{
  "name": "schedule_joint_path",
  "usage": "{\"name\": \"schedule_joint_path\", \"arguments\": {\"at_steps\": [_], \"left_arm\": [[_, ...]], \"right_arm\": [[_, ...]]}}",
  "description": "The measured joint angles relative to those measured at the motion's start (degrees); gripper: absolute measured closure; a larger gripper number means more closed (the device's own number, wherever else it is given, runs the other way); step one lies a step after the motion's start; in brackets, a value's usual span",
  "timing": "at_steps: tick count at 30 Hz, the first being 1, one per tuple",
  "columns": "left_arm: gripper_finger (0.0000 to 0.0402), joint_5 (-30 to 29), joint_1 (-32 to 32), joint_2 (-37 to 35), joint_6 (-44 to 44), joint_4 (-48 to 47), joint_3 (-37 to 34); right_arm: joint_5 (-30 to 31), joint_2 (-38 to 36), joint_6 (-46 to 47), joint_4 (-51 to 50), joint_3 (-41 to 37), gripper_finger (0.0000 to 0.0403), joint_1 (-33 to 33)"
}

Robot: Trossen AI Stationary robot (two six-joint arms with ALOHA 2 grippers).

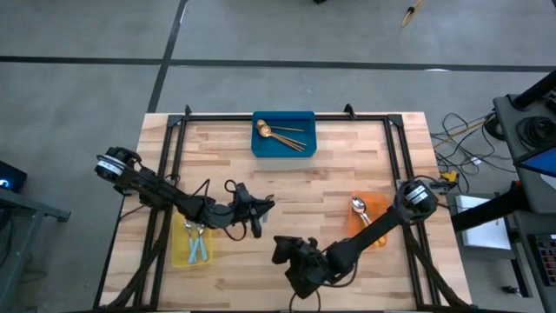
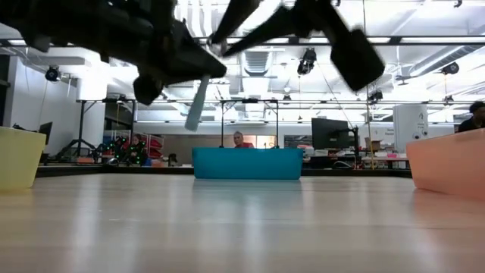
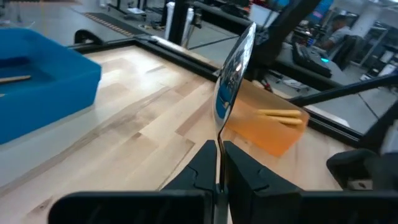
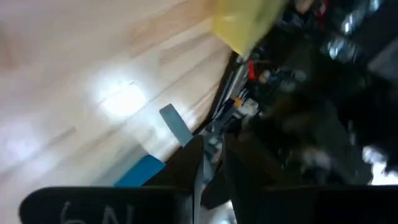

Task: Sort silverware by color (type)
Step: Put the blue spoon into the yellow bin

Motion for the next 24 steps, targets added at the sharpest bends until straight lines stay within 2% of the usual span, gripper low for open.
{"name": "schedule_joint_path", "arguments": {"at_steps": [7, 13, 18, 24], "left_arm": [[0.0401, -0.01, -5.15, -4.8, 5.42, -1.68, 0.0], [0.0401, -0.05, -10.28, -10.29, 9.3, -4.95, 0.01], [0.0401, -0.06, -14.75, -14.37, 14.61, -5.08, -0.45], [0.0401, -0.15, -18.66, -16.44, 17.56, -4.67, -0.79]], "right_arm": [[-0.02, -4.04, 21.54, -0.12, -0.02, 0.0351, 0.0], [-0.97, -6.02, 32.46, -0.16, -0.07, 0.0351, 0.0], [-8.27, -6.45, 43.51, -0.18, -0.75, 0.0351, -1.55], [-9.45, -6.45, 49.03, 4.04, -4.11, 0.0351, -4.77]]}}
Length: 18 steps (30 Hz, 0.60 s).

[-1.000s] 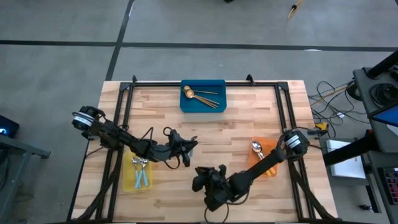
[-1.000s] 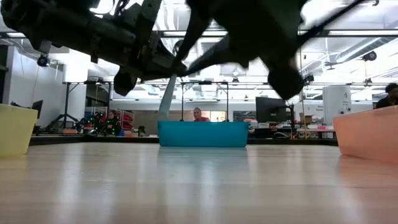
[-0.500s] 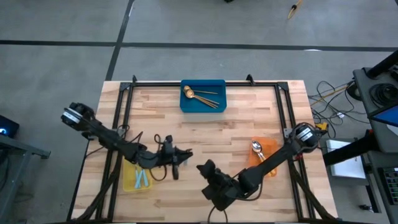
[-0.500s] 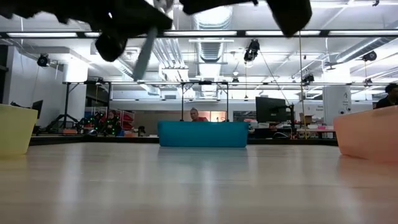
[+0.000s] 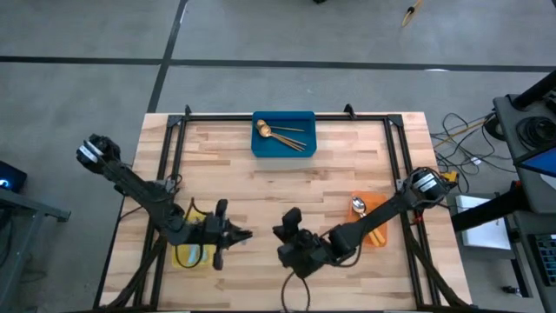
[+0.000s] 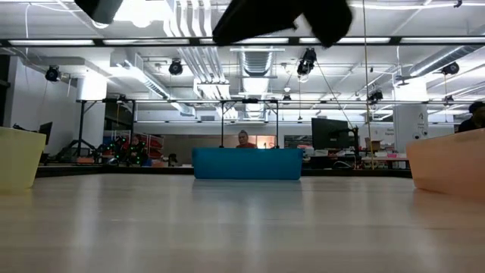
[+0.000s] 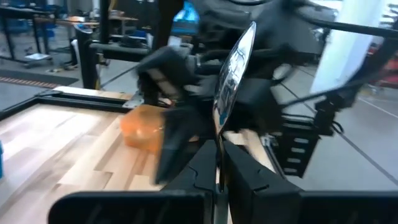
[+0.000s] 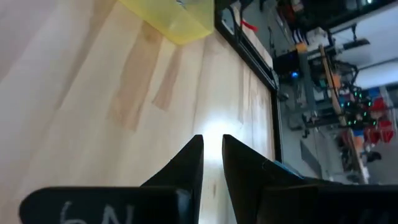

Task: Sort silverware by color (type)
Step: Put the blue spoon into the yellow bin

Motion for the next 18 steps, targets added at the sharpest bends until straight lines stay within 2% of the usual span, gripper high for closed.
{"name": "schedule_joint_path", "arguments": {"at_steps": [2, 10, 18], "left_arm": [[0.0401, 0.0, -1.24, -0.04, 0.79, 0.02, -0.19], [0.0401, 0.05, -4.39, -0.06, 1.01, 0.22, -1.21], [0.0401, 0.02, -5.31, -0.06, 1.32, 0.24, -1.8]], "right_arm": [[-1.06, 0.03, -0.62, 4.25, -2.02, 0.0351, -1.17], [-13.09, 0.11, -3.18, 24.11, -9.18, 0.0352, -5.93], [-15.33, 0.11, -0.84, 33.56, -10.27, 0.0352, -9.0]]}}
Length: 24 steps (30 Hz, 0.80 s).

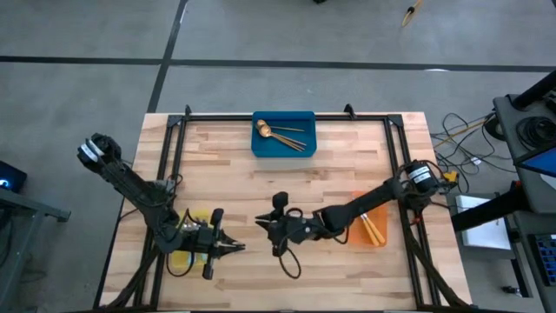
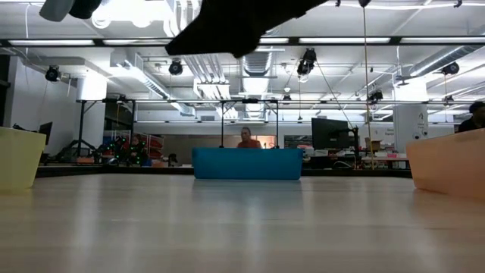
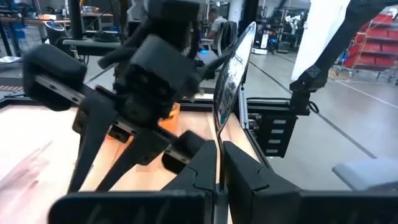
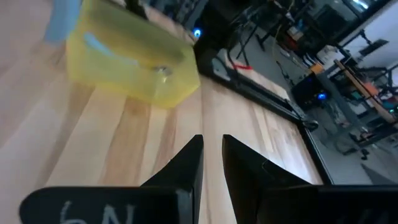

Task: Sort silverware by color (type)
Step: Put the blue spoon into the yellow bin

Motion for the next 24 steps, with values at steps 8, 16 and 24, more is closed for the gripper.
{"name": "schedule_joint_path", "arguments": {"at_steps": [8, 16, 24], "left_arm": [[0.0401, 0.02, -1.03, 0.0, 0.91, 0.04, -0.4], [0.0401, 0.03, -3.58, 0.51, 0.91, 0.09, -0.42], [0.0401, -0.11, -4.94, 2.01, 0.86, 2.56, -0.46]], "right_arm": [[-7.43, 0.62, -0.54, 16.59, -3.09, 0.0352, -0.51], [-7.42, 1.74, 2.48, 19.97, -5.05, 0.0351, -1.14], [-7.15, 1.52, 2.22, 22.41, -3.13, 0.0354, -1.5]]}}
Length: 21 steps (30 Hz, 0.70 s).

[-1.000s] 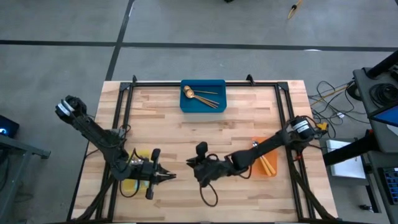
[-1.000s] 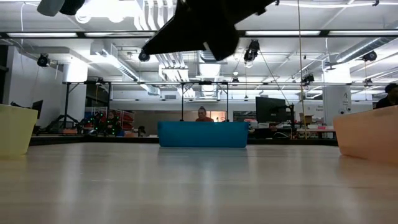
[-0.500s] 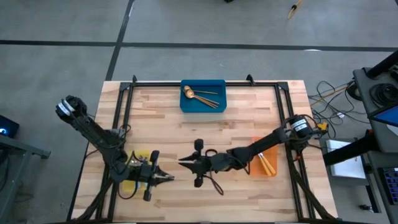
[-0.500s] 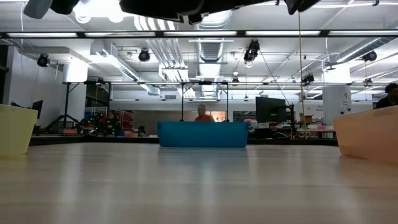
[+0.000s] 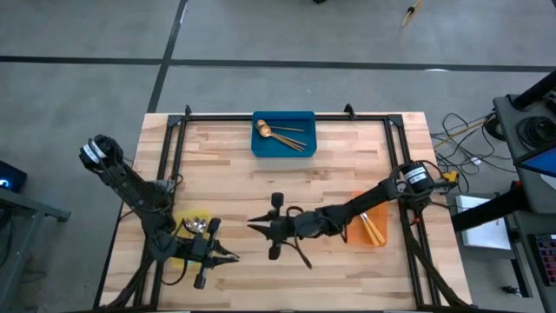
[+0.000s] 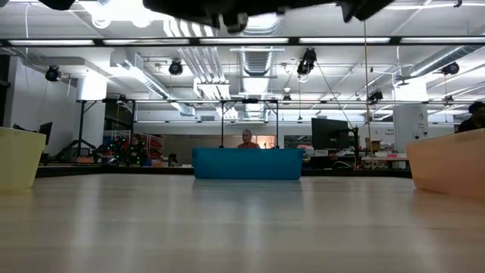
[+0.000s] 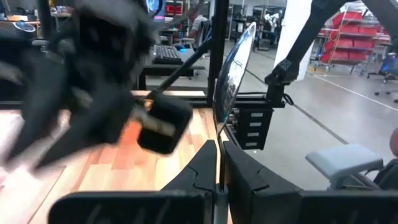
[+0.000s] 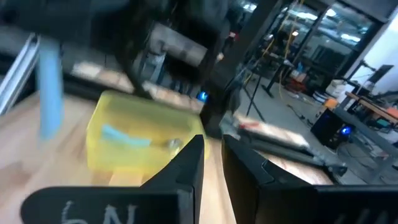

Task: Sort silverware by color (type)
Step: Put the blue spoon into the yellow bin

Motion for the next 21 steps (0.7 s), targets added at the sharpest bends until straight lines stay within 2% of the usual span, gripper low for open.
{"name": "schedule_joint_path", "arguments": {"at_steps": [2, 4, 11, 13, 17, 19, 21], "left_arm": [[0.0401, -0.17, 0.0, 0.0, 0.03, 0.15, 0.0], [0.0401, -0.2, 0.0, -0.02, -0.24, 0.28, 0.0], [0.0401, -0.3, -1.16, -0.04, -1.61, 0.84, 0.0], [0.0401, -0.37, -1.23, -0.08, -1.49, 0.86, 0.0], [0.0401, -0.37, -1.69, -0.77, -0.05, 0.67, 0.0], [0.0401, -0.37, -2.39, -1.74, 0.96, 0.67, 0.01], [0.0401, -0.38, -3.16, -2.81, 2.27, 0.62, 0.02]], "right_arm": [[0.39, -0.78, 0.75, -0.33, 2.08, 0.0357, -0.47], [0.49, -2.24, 1.89, -5.2, 4.69, 0.036, -0.83], [0.25, -5.74, 11.97, -38.73, 15.4, 0.0374, -2.54], [0.34, -5.69, 12.43, -40.7, 15.49, 0.038, -2.77], [-0.3, -4.64, 11.59, -35.18, 12.16, 0.0392, -2.61], [-2.64, -3.76, 11.5, -31.81, 10.45, 0.0393, -2.75], [-7.78, -2.87, 12.96, -28.59, 8.75, 0.0393, -3.3]]}}
